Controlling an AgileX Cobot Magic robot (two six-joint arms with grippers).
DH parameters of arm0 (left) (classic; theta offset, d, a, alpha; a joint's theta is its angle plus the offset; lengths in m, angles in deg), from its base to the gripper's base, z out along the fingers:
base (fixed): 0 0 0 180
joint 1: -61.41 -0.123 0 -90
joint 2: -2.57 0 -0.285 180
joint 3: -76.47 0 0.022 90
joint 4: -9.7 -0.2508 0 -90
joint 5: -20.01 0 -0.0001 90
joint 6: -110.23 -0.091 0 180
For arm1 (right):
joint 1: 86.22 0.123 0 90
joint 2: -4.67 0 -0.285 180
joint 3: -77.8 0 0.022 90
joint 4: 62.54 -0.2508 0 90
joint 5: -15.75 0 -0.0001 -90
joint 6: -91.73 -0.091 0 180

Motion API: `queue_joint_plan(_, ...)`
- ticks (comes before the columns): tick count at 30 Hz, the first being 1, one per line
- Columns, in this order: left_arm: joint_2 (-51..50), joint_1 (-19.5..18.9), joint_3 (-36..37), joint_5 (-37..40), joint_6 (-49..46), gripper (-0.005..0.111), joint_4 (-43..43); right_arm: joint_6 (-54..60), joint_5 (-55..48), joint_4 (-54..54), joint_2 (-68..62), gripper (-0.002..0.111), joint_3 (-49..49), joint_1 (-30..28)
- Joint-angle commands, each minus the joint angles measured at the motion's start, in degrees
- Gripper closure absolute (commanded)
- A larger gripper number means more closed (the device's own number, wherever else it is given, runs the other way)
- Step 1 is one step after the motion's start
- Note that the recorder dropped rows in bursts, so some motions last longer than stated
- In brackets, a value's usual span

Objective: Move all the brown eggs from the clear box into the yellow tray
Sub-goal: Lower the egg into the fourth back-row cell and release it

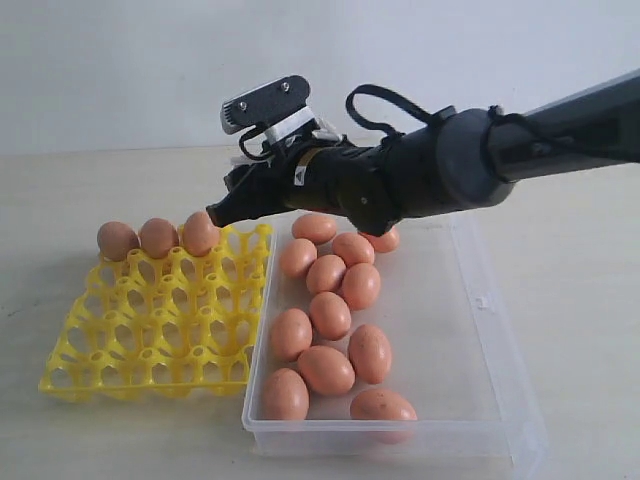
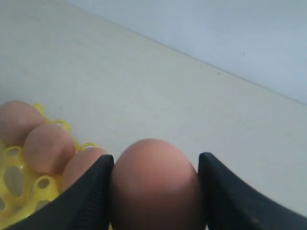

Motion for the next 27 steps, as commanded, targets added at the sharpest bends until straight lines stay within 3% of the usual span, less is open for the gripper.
queue_joint_plan(1,0.32,0.33,-0.23,-0.52,0.29,0.107,0.14,-5.83,1.69,2.64,-4.64,0.108,-4.08,0.08)
queue_joint_plan(12,0.32,0.33,-0.23,-0.52,0.29,0.107,0.14,-21.22,2.14,9.54,-9.85,0.103,-6.82,0.08)
queue_joint_plan(15,0.32,0.33,-0.23,-0.52,0.29,0.107,0.14,-21.34,2.14,9.67,-9.98,0.094,-6.82,0.08)
queue_joint_plan(22,0.32,0.33,-0.23,-0.52,0.29,0.107,0.14,-21.22,2.20,9.67,-10.08,0.061,-6.82,0.08)
queue_joint_plan(27,0.32,0.33,-0.23,-0.52,0.29,0.107,0.14,-21.22,2.20,10.16,-9.97,0.050,-6.82,0.08)
